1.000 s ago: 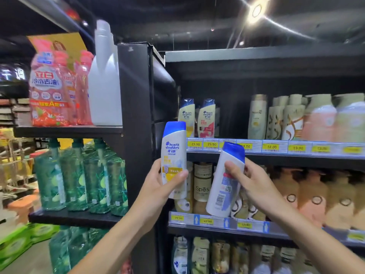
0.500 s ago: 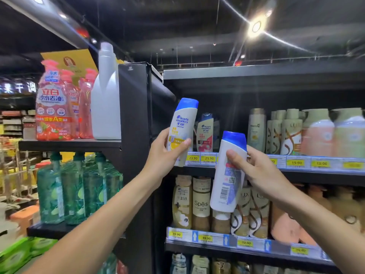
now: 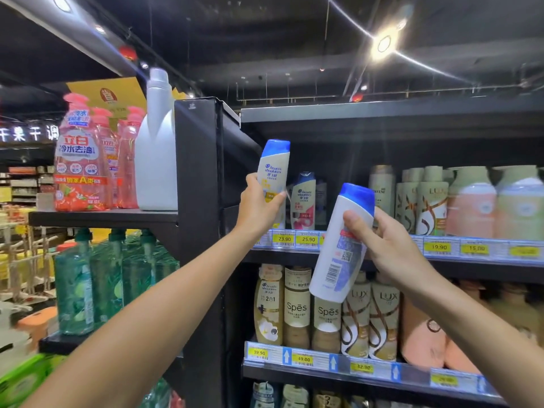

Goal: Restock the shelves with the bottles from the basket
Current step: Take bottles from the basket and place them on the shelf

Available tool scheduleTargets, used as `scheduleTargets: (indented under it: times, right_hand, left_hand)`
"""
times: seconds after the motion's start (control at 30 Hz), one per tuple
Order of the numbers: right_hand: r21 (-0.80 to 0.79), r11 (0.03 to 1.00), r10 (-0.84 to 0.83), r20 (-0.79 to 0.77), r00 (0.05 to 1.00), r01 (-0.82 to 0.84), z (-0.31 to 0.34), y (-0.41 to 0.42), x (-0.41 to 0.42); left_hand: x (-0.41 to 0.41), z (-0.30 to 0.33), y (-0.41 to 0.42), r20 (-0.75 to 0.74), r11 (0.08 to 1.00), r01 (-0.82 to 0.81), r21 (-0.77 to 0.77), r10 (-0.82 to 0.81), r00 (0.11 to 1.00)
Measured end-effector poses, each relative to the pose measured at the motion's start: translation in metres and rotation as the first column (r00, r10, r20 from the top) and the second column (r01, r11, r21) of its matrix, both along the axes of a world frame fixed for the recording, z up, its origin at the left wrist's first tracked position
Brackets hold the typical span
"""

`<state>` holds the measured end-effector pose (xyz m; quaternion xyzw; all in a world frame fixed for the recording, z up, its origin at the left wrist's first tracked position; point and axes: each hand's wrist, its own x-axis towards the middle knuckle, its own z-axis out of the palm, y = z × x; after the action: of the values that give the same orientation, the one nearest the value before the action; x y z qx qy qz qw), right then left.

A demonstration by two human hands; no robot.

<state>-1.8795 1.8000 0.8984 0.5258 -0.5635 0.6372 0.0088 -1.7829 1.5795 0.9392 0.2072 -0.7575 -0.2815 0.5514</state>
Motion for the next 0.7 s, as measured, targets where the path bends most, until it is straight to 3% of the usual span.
scheduleTargets:
  times: [0.3, 0.7]
  right_hand:
    - [0.013, 1.0, 0.007, -0.016, 1.0, -0.007, -0.004, 0.005, -0.008]
    - [0.082, 0.996, 0.041, -0.01, 0.999, -0.04, -0.014, 0.0, -0.016]
  left_hand:
    - [-0.022, -0.017, -0.016, 0.344, 0.962, -0.271, -0.031, 0.265, 0.901]
    - [-0.02, -0.009, -0.019, 0.537, 0.914, -0.368, -0.173, 0.401, 0.742]
